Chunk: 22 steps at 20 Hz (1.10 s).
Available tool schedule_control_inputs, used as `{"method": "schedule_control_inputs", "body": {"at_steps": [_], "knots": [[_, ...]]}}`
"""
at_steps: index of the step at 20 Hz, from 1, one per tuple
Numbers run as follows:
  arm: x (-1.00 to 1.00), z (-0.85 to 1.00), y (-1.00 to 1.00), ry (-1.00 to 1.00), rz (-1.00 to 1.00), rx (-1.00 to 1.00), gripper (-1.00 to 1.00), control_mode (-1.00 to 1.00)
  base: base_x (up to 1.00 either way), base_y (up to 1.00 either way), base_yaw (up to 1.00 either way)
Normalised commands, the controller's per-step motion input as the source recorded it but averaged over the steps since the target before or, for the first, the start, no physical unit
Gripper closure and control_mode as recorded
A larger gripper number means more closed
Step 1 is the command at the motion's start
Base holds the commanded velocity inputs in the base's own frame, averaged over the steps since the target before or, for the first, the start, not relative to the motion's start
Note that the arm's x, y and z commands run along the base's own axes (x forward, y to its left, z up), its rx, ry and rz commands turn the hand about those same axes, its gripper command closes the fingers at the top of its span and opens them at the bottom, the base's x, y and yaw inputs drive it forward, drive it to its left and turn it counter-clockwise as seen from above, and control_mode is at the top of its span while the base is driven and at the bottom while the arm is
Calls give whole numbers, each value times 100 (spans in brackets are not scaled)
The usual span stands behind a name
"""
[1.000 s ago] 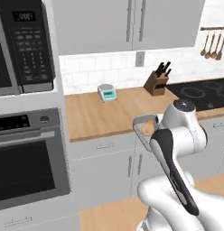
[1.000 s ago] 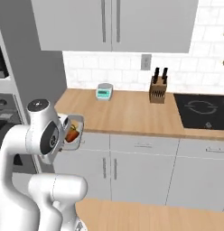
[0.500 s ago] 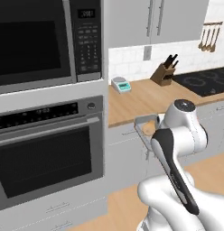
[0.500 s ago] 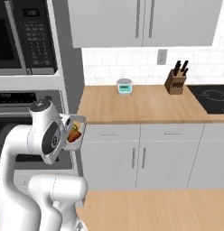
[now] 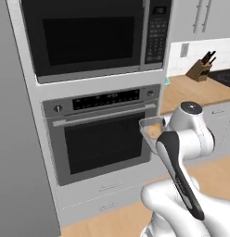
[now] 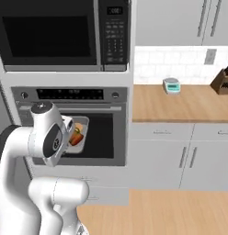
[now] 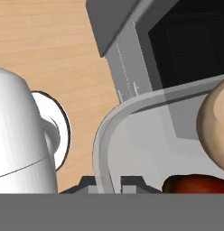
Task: Take the meat container that has the chicken drumstick and place it on the second highest rack of the freezer. Then take the vegetable container that has the bell pepper and squash and place it on the highest rack of the freezer.
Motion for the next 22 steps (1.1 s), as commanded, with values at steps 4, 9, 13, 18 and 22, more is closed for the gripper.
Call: {"method": "schedule_control_inputs", "body": {"at_steps": [4, 9, 13, 18, 22], "knots": [[0, 0, 0, 0, 0, 0, 100, 100, -35, 100, 34], [0, 0, 0, 0, 0, 0, 100, 100, -23, 100, 35], [0, 0, 0, 0, 0, 0, 100, 100, -37, 100, 30], [0, 0, 0, 0, 0, 0, 100, 100, -26, 100, 28], [0, 0, 0, 0, 0, 0, 100, 100, -12, 98, 28]]}}
